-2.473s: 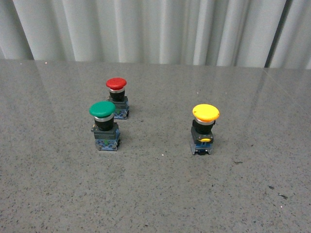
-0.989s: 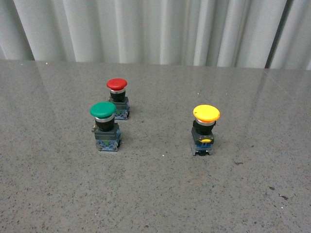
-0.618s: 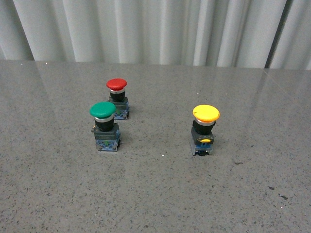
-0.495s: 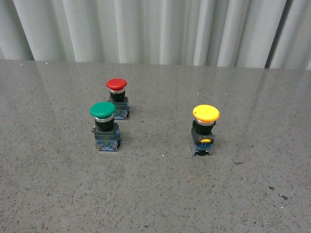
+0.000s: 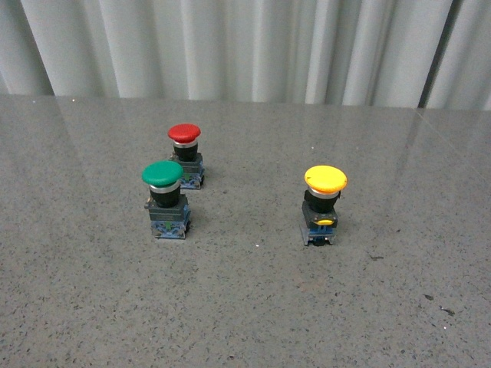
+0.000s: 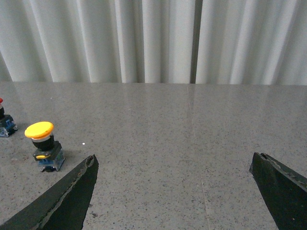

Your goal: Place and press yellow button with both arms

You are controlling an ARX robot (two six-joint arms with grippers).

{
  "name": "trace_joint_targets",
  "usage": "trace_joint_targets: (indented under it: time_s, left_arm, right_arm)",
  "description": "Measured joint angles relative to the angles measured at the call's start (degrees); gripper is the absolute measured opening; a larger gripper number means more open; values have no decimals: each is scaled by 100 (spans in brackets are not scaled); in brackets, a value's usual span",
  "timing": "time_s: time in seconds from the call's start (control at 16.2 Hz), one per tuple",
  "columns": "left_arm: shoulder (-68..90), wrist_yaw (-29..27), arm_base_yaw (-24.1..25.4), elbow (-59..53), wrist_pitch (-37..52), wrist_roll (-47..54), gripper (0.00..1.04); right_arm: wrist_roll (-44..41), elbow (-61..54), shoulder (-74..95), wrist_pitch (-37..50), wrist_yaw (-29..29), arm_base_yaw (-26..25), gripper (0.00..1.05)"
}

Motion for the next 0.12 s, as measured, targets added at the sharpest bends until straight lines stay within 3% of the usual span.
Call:
trace_joint_targets:
  time_s: [0.12]
  left_arm:
    - [0, 0, 0, 0, 0, 0, 98]
  right_arm:
    - [0, 0, 0, 0, 2, 0, 98]
